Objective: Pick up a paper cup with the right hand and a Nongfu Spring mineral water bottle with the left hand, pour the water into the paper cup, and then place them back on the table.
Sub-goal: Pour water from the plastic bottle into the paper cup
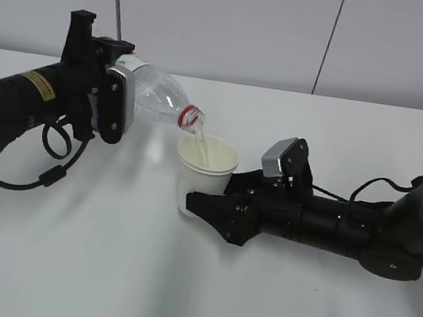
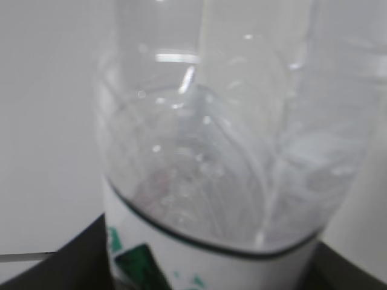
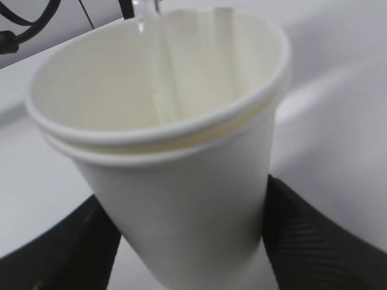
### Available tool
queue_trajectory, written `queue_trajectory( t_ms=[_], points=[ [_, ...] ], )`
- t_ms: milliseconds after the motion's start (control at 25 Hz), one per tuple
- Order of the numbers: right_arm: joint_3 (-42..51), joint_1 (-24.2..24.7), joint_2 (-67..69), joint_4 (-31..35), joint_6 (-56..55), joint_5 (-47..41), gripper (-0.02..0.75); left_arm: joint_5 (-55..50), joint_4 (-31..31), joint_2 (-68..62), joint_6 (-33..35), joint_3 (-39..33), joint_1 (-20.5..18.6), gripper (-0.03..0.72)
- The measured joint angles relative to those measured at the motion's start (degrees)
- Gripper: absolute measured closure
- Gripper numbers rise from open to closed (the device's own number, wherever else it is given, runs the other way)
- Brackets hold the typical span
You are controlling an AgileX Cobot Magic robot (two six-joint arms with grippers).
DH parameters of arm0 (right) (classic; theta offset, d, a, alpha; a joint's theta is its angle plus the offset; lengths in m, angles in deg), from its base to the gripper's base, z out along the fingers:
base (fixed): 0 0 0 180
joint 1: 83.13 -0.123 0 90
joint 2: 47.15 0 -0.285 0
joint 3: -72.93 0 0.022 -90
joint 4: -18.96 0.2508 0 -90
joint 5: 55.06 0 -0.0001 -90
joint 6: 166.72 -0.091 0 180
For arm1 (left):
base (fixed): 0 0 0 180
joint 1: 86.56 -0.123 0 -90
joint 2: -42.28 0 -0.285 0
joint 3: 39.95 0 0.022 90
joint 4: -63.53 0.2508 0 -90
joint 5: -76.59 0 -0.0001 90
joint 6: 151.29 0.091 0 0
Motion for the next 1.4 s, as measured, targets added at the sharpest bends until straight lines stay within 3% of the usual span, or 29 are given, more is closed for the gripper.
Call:
queue_trajectory(
  t_ms=[1400],
  points=[
    [0.00,0.00,0.00,0.00,0.43,-0.42,0.218,0.43,0.00,0.00,1.40,0.00,0.00,0.284]
  ],
)
